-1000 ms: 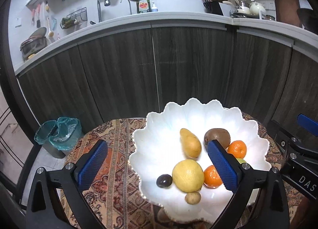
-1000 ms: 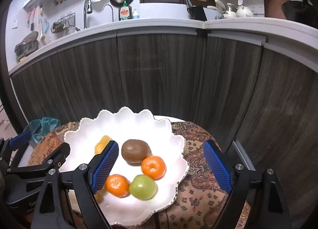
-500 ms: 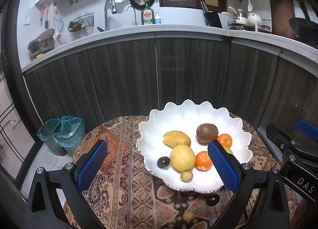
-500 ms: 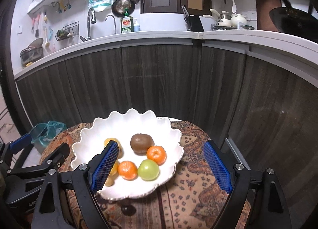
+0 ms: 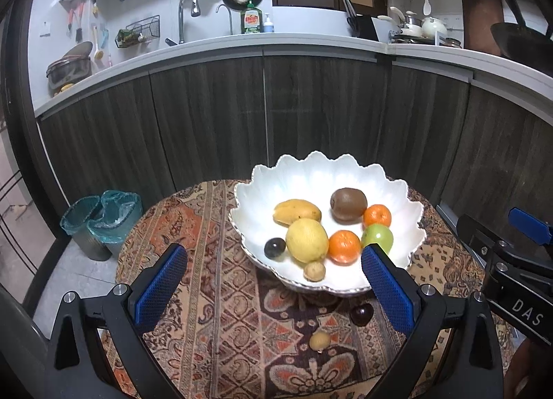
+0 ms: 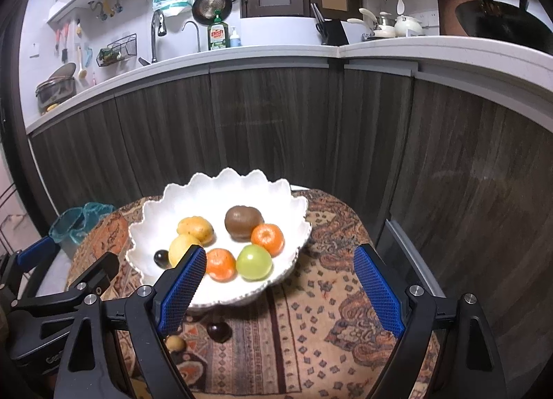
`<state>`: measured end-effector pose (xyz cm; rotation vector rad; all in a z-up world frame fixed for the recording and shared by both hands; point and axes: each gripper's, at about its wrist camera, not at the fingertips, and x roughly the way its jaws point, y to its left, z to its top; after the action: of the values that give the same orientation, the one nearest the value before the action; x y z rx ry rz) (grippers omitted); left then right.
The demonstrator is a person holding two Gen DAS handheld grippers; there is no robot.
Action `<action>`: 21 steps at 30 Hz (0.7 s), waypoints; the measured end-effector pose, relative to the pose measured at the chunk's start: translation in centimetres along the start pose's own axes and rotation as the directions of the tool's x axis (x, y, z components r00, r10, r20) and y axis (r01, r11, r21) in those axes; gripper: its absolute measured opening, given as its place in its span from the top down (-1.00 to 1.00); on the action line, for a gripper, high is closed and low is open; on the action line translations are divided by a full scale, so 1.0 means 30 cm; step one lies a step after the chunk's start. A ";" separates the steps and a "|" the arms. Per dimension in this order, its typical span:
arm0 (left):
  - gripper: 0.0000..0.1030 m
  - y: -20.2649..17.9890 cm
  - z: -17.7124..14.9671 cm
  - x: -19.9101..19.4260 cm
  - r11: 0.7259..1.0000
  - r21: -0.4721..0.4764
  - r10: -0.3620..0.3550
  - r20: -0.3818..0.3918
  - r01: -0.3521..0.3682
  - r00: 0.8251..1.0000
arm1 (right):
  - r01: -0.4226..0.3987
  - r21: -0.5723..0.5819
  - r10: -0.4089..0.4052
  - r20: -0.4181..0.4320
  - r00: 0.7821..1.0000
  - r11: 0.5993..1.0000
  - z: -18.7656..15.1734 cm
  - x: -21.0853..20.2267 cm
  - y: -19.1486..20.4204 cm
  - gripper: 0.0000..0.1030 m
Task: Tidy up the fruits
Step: 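Withdraw both tools from the bowl toward the last small fruit and plum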
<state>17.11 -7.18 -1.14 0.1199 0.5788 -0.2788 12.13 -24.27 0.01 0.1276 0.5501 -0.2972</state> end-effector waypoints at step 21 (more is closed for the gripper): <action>-0.84 -0.037 -0.162 0.095 0.999 0.013 -0.031 -0.133 0.033 0.991 | 0.032 0.011 -0.031 -0.110 0.993 0.999 -0.166 0.077 -0.044 -0.71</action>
<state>16.54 -7.96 -6.81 0.1449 0.7113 -0.3083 11.12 -25.11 -5.48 0.1479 0.6595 -0.3258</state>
